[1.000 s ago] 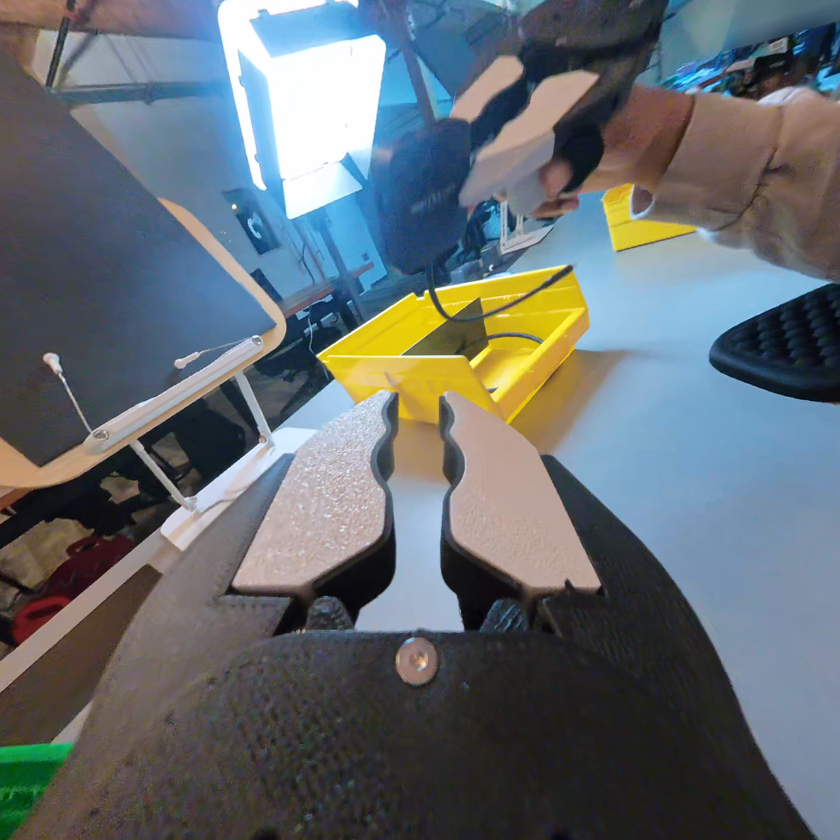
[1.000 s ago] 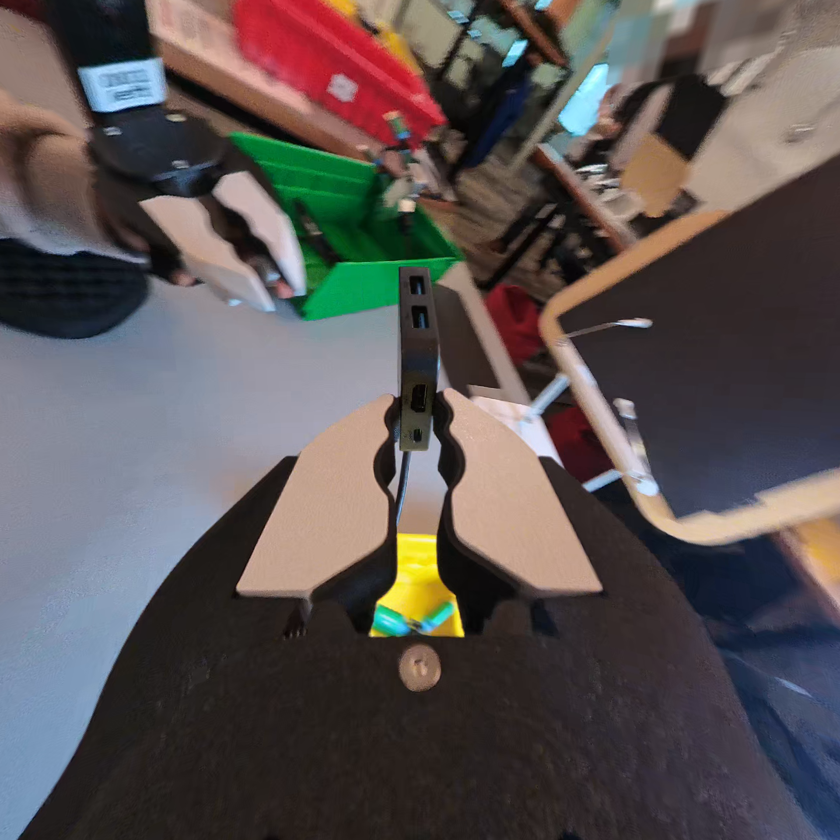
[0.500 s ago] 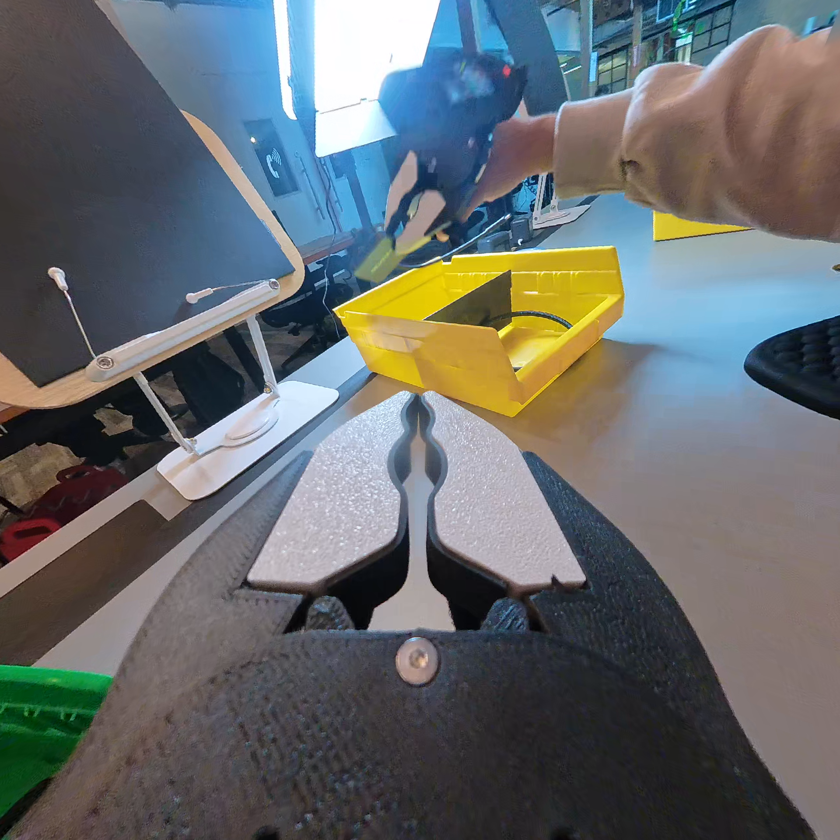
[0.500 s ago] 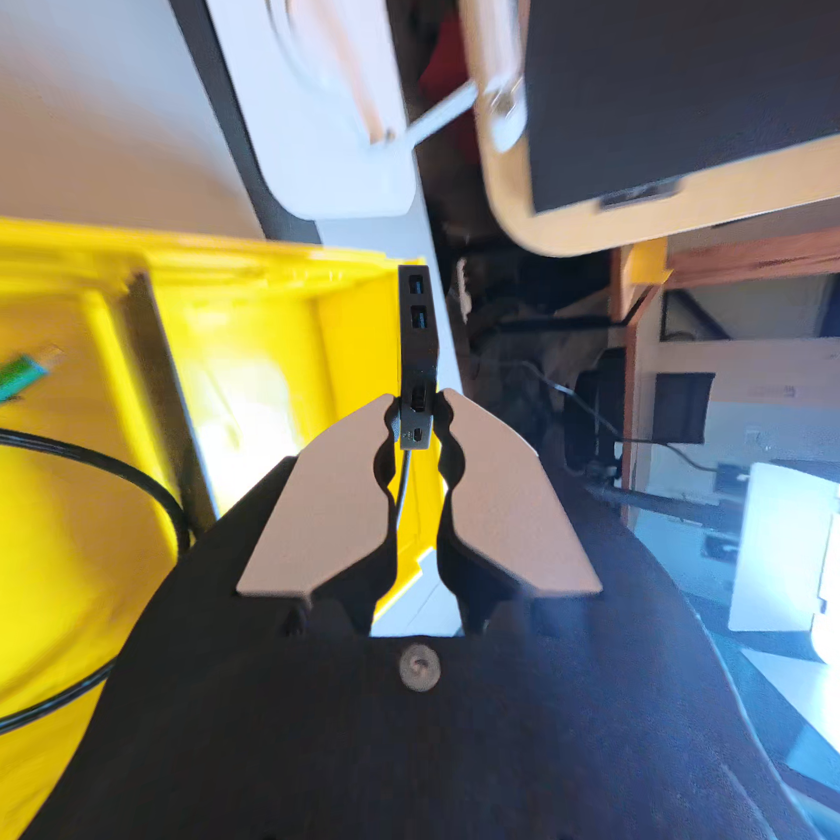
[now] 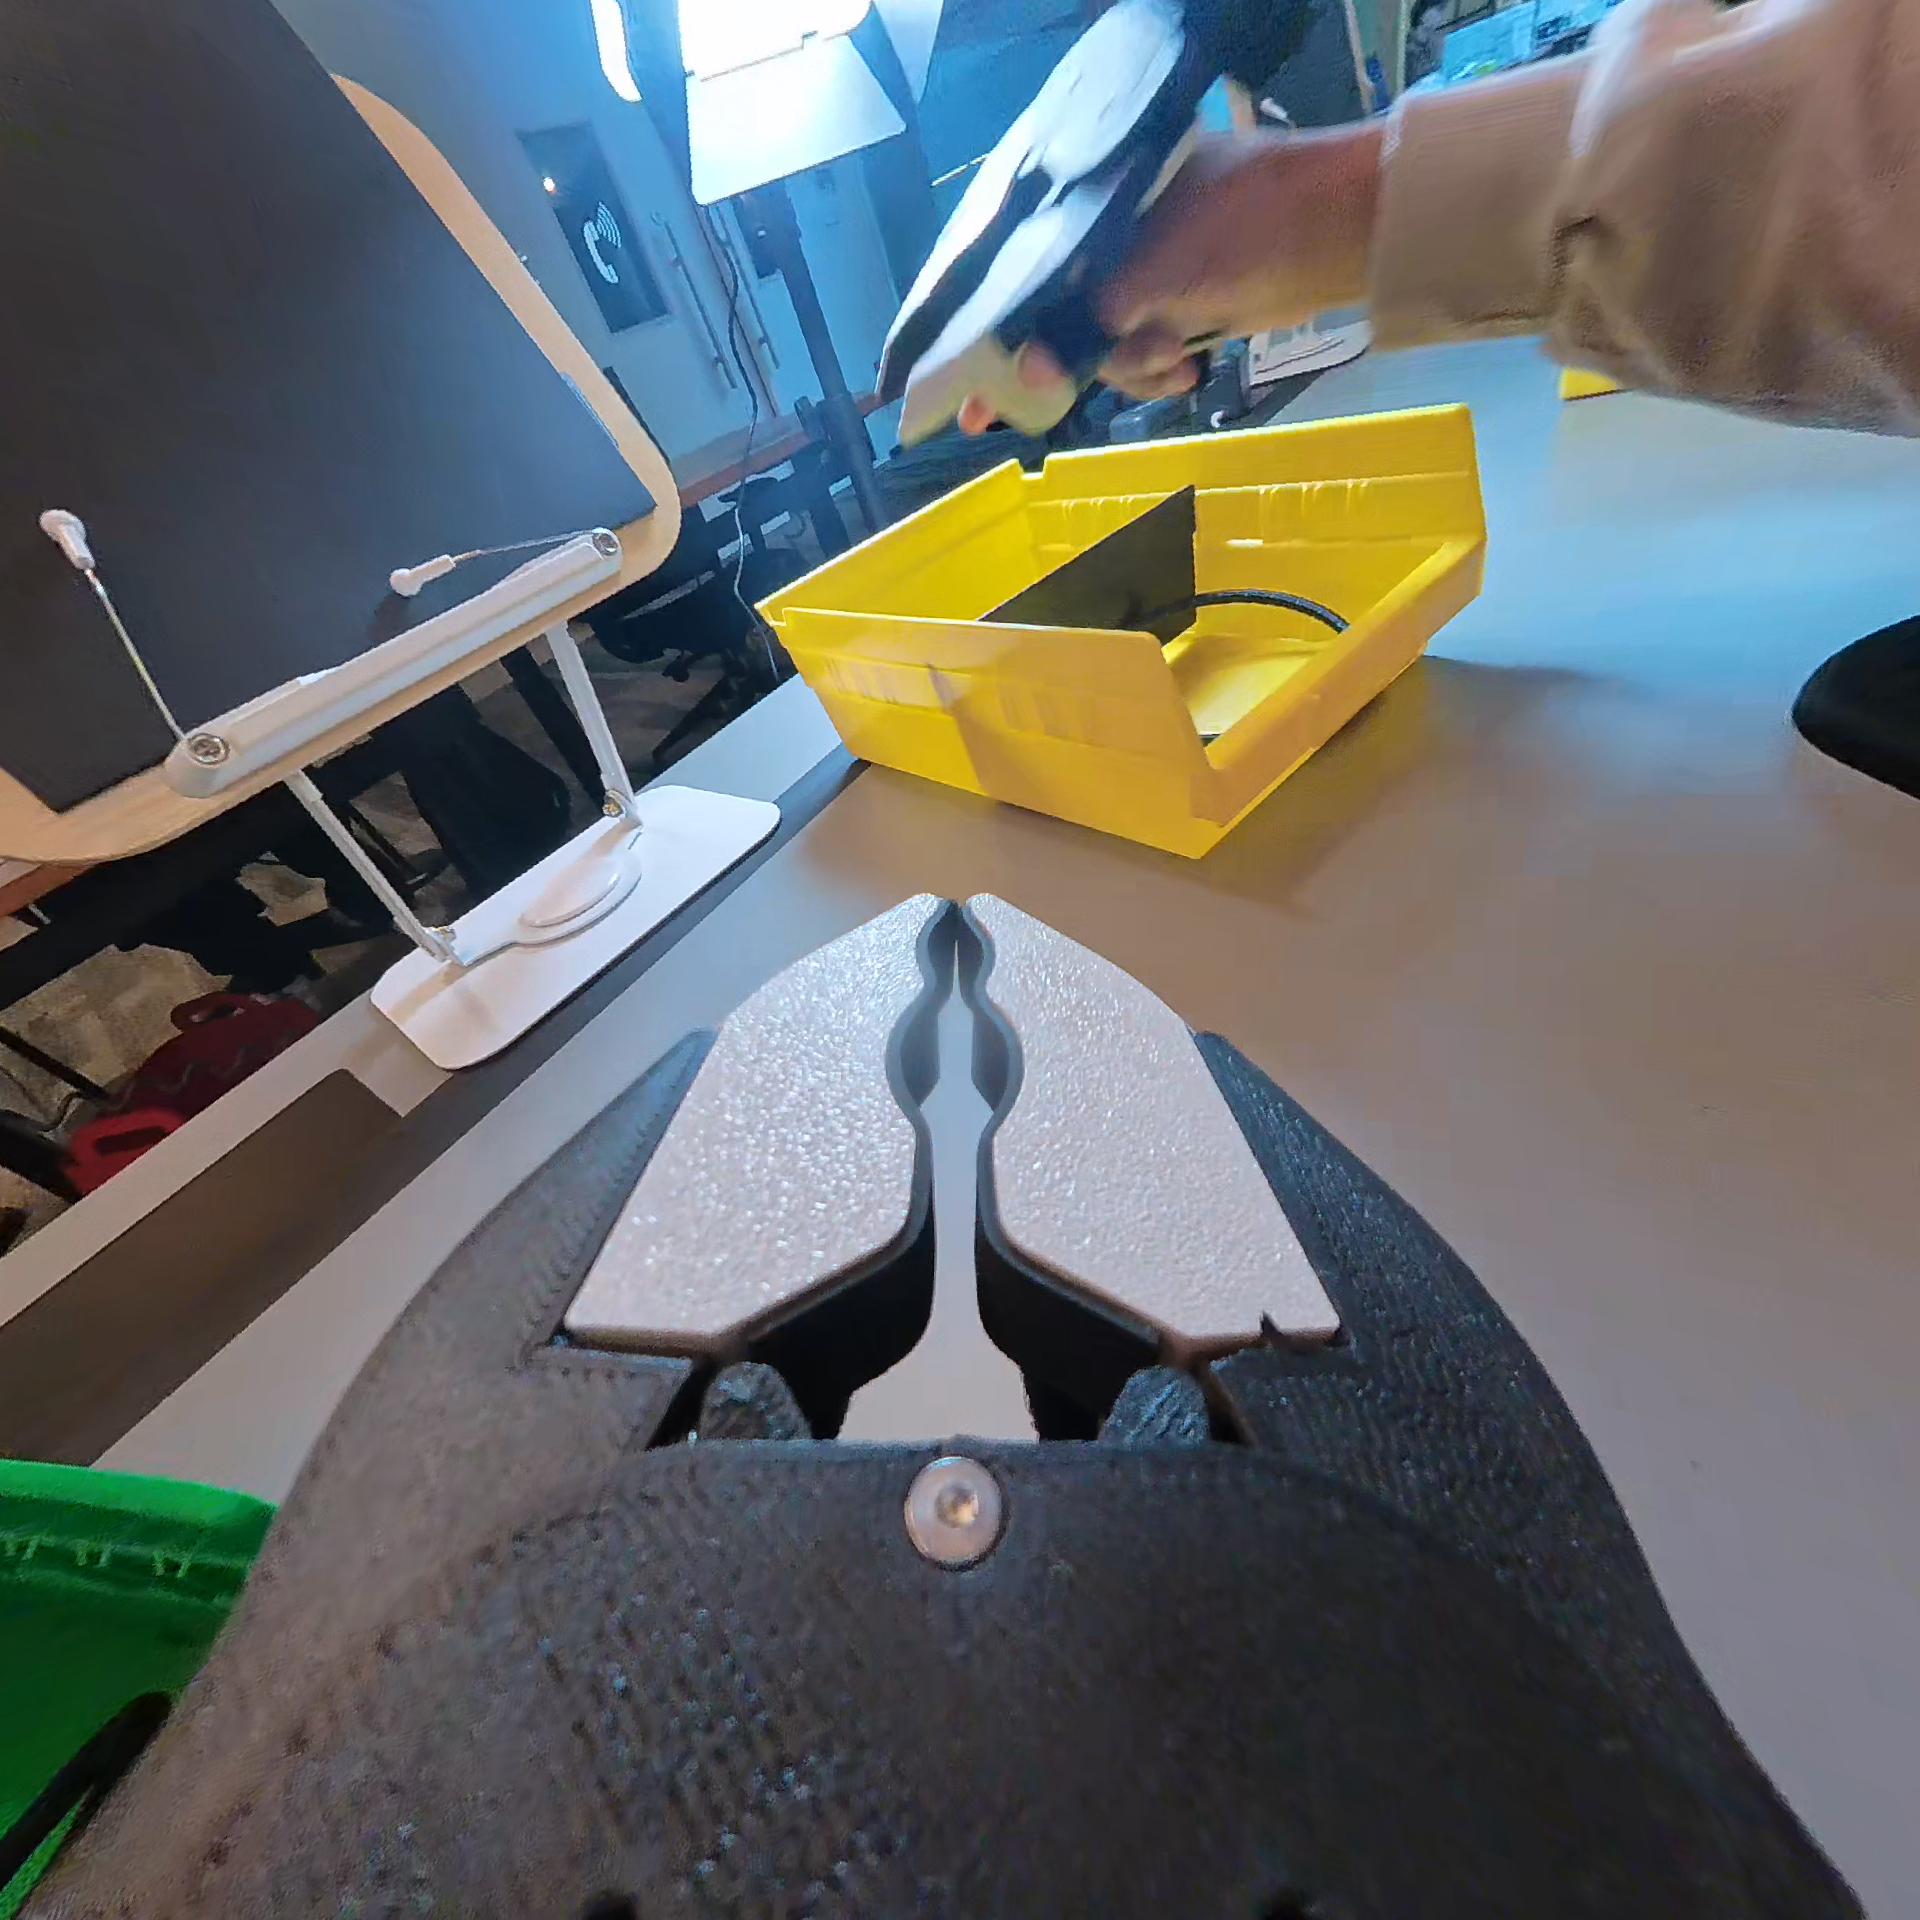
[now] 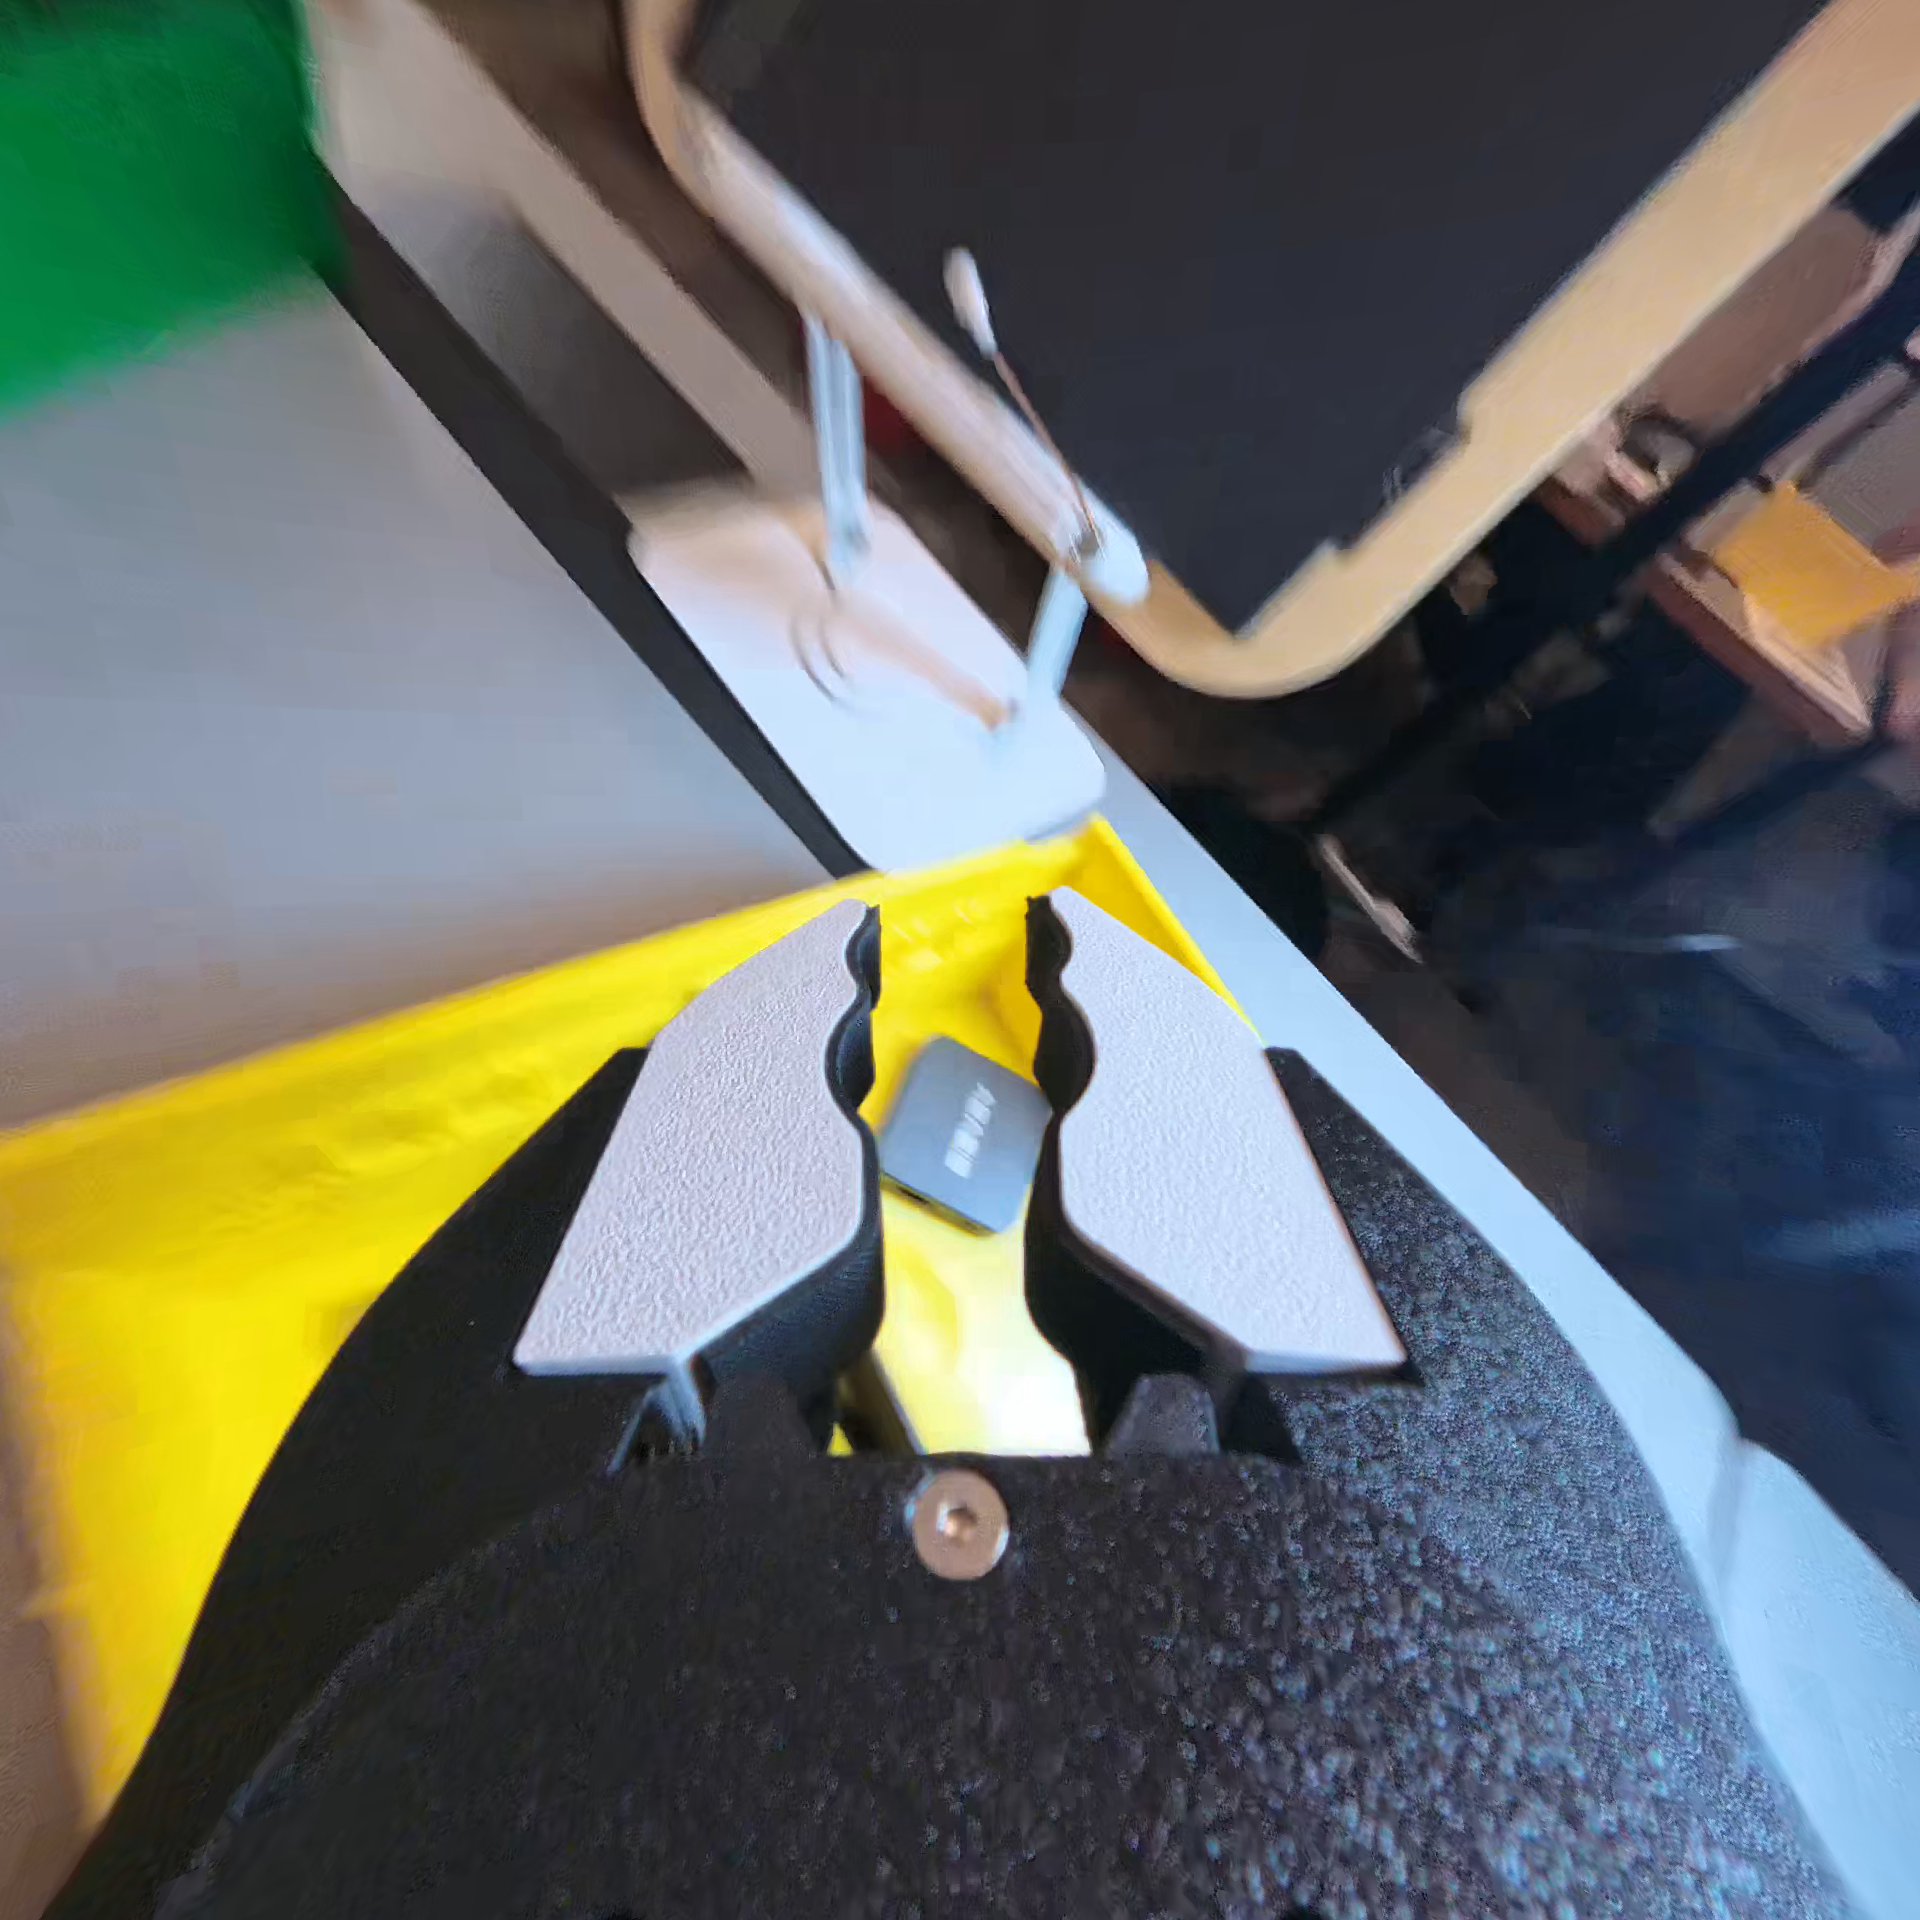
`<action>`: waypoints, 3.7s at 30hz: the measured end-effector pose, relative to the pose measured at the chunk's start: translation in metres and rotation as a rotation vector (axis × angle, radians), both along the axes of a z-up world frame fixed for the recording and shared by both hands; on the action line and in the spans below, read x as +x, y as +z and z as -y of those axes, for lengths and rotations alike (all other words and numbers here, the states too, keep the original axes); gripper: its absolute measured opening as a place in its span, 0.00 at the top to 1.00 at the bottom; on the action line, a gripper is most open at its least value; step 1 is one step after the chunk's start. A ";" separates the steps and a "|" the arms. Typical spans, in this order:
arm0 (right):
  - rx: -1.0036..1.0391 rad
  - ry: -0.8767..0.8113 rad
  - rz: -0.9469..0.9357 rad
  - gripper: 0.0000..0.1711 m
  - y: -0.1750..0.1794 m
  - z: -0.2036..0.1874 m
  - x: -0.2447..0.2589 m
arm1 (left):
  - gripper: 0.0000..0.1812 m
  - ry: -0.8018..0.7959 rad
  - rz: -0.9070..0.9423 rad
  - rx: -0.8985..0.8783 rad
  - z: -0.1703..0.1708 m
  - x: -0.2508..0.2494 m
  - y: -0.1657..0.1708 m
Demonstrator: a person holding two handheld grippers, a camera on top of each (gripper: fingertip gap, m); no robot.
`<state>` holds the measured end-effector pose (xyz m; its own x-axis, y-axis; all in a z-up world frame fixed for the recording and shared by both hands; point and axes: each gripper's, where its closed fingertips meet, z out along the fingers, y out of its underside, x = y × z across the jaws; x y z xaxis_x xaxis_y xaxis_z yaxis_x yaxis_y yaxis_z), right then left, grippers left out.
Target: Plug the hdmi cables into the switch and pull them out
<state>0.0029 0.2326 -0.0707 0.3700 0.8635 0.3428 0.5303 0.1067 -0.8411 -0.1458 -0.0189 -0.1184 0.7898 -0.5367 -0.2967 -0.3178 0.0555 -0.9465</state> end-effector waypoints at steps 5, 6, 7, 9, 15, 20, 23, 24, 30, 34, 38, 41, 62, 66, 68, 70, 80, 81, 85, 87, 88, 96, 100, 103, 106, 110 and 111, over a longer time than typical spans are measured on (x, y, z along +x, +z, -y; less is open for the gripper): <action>-0.264 0.252 -0.342 0.87 0.032 0.133 -0.005 | 0.98 0.085 0.048 0.018 -0.004 -0.026 0.013; -0.320 0.288 -0.365 0.87 0.028 0.159 -0.003 | 0.97 0.117 0.058 0.028 -0.005 -0.036 0.018; -0.361 0.325 -0.382 0.87 0.022 0.183 -0.001 | 0.97 0.160 0.063 0.042 -0.007 -0.050 0.024; -0.389 0.363 -0.400 0.87 0.008 0.222 0.003 | 0.95 0.273 0.080 0.077 -0.009 -0.085 0.041; -0.330 0.388 -0.394 0.88 -0.029 0.254 0.003 | 0.85 0.604 0.470 0.080 -0.013 -0.222 0.080; -0.354 0.407 -0.361 0.89 -0.045 0.255 -0.006 | 0.69 0.717 1.086 -0.083 -0.038 -0.321 0.047; -0.330 0.420 -0.331 0.89 -0.055 0.259 -0.007 | 0.63 0.819 1.258 -0.200 -0.056 -0.352 0.001; -0.328 0.421 -0.315 0.89 -0.059 0.261 -0.007 | 0.61 0.857 1.295 -0.250 -0.061 -0.358 -0.014; -0.365 0.432 -0.302 0.90 -0.069 0.265 -0.007 | 0.59 0.935 1.414 -0.315 -0.087 -0.383 -0.042; -0.375 0.428 -0.282 0.90 -0.077 0.265 -0.010 | 0.72 0.929 1.464 -0.283 -0.103 -0.392 -0.048; -0.355 0.419 -0.263 0.91 -0.081 0.264 -0.007 | 0.80 0.897 1.389 -0.194 -0.102 -0.393 -0.026; -0.330 0.415 -0.270 0.91 -0.078 0.260 -0.007 | 0.81 0.866 1.136 -0.124 -0.098 -0.379 0.010; -0.102 0.462 -0.712 0.74 0.125 0.258 -0.054 | 0.84 0.143 -0.038 0.556 -0.028 -0.007 0.235; -0.072 0.473 -0.843 0.67 0.161 0.252 -0.046 | 0.84 -0.001 -0.126 0.591 -0.012 0.058 0.228; -0.034 0.517 -0.870 0.70 0.165 0.257 -0.038 | 0.85 -0.046 -0.152 0.571 -0.008 0.078 0.213; 0.025 0.554 -0.826 0.81 0.158 0.262 -0.032 | 0.85 -0.080 -0.159 0.529 -0.008 0.090 0.191; 0.060 0.799 -0.702 0.88 0.112 0.285 -0.033 | 0.75 -0.345 0.099 0.216 0.007 0.096 0.129; 0.036 0.850 -0.730 0.88 0.114 0.290 -0.032 | 0.73 -0.394 0.122 0.175 0.012 0.097 0.131; -0.023 0.968 -0.782 0.88 0.112 0.300 -0.028 | 0.80 -0.495 0.062 0.136 0.032 0.108 0.127; -0.054 0.994 -0.759 0.88 0.104 0.298 -0.027 | 0.84 -0.492 -0.029 0.156 0.035 0.110 0.120; -0.077 1.007 -0.749 0.88 0.100 0.298 -0.027 | 0.83 -0.490 -0.062 0.153 0.035 0.111 0.117; -0.136 1.002 -0.693 0.88 0.075 0.294 -0.043 | 0.83 -0.499 -0.089 0.133 0.032 0.117 0.115; -0.085 0.873 -0.555 0.85 0.061 0.272 -0.049 | 0.87 -0.391 -0.219 0.113 0.017 0.104 0.101; -0.058 0.770 -0.527 0.84 0.064 0.241 -0.032 | 0.87 -0.215 -0.363 0.158 0.000 0.080 0.102; 0.049 0.597 -0.499 0.82 0.078 0.203 -0.005 | 0.87 0.039 -0.560 0.211 -0.021 0.040 0.106; 0.234 0.463 -0.443 0.81 0.107 0.197 0.018 | 0.87 0.205 -0.708 0.172 -0.040 0.011 0.090; 0.276 0.462 -0.388 0.81 0.106 0.203 0.016 | 0.87 0.211 -0.732 0.149 -0.044 0.010 0.082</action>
